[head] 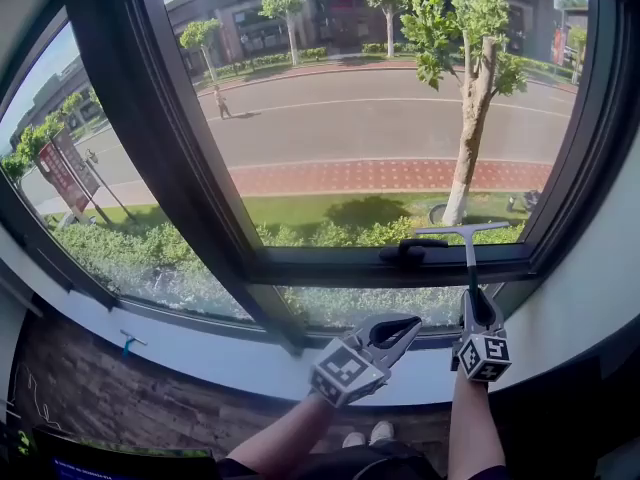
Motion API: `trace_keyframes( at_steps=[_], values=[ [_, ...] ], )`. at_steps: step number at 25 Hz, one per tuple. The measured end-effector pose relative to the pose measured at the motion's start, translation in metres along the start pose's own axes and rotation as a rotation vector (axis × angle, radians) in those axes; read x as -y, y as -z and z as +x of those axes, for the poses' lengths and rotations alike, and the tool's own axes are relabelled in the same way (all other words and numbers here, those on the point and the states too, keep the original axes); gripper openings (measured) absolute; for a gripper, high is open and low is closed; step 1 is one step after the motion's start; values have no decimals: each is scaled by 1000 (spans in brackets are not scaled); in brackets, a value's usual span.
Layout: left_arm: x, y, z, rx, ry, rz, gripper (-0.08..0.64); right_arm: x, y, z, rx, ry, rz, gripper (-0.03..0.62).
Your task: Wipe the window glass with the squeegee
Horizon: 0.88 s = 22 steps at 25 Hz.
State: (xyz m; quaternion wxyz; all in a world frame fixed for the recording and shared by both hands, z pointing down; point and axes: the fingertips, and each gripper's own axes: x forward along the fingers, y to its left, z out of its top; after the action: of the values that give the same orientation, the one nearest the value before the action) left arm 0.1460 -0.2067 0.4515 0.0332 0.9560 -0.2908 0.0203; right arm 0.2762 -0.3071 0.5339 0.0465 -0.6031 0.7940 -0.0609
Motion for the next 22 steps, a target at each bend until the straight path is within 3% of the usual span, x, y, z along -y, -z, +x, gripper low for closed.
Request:
trace_keyframes(
  at_steps=[7,13,22],
  values=[
    [4,-42,24,81,22,53,2,-14,-99,-5,161,-71,-79,98],
    [-6,-70,31,132,-4,127,2,-37,-195,5,330,-154,-115,98],
    [-34,-98,10,172,-98,146,2,-89,-279,36,509,-246,-128,98]
  ],
)
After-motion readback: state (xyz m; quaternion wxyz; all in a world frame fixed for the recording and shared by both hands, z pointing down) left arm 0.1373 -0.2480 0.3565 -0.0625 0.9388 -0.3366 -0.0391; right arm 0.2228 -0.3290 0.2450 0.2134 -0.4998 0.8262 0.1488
